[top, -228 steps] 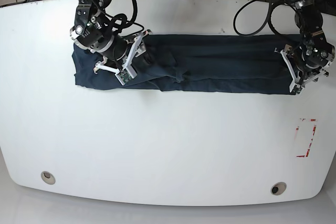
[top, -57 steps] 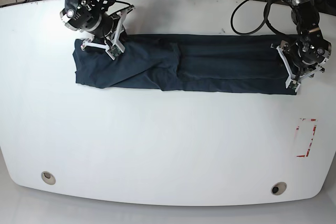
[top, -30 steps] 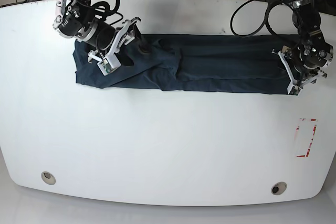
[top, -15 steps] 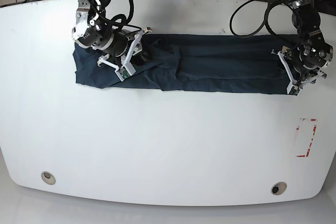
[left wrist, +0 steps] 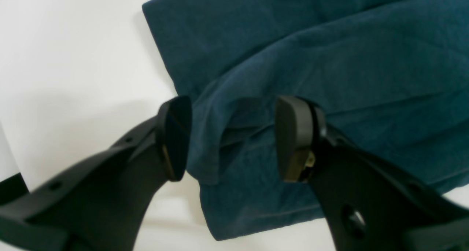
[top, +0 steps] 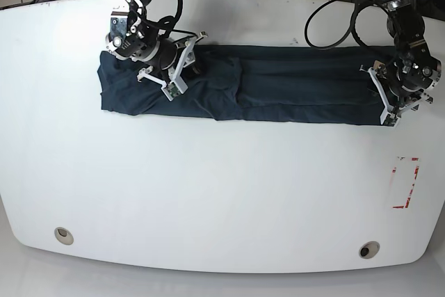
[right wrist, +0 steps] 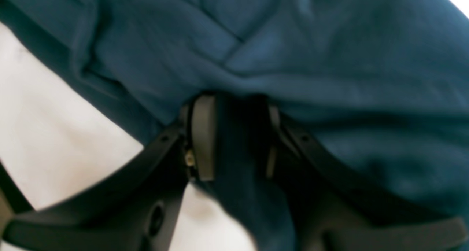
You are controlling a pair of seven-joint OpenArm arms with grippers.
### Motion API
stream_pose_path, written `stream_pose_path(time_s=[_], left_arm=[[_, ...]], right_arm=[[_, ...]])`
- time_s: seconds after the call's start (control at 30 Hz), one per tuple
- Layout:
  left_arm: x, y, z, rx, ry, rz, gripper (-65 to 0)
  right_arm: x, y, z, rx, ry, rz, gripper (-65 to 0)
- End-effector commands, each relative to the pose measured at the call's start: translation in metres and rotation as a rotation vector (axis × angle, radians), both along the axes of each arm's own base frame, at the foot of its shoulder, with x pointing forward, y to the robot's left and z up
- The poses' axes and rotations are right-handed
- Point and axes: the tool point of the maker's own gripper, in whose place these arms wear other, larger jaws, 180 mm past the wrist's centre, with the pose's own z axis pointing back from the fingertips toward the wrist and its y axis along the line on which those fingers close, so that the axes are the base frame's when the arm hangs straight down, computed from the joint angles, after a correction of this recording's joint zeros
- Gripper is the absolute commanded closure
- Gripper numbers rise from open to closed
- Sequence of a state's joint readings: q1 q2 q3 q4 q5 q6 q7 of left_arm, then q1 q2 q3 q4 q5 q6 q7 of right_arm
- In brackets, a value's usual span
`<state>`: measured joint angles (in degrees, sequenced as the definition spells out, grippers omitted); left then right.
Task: Layout the t-shirt on the table in an organized manner, then fold the t-shirt properly
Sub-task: 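Regrasp the strip end with the right gripper and pull it outward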
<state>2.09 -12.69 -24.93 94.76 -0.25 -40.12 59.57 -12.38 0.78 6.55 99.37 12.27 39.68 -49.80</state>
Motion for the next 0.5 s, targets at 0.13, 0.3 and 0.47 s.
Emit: stream_pose_path(time_s=[0.13,0.3,0.47], left_arm=[[0.009,0.004,0.012,0.014,-0.04,-0.005,-33.9],[0.009,0.004,0.012,0.014,-0.04,-0.005,-33.9],[0.009,0.005,0.012,0.015,-0.04,-0.005,-33.9]], right_arm=[[0.02,-0.009,0.063,-0.085,-0.165,0.023,-17.1],[0.027,-0.019,0.076,-0.127,-0.195,0.014,-17.1],[0.025,-0.045,0.07,-0.179,-0.174,-0.013,-17.0]])
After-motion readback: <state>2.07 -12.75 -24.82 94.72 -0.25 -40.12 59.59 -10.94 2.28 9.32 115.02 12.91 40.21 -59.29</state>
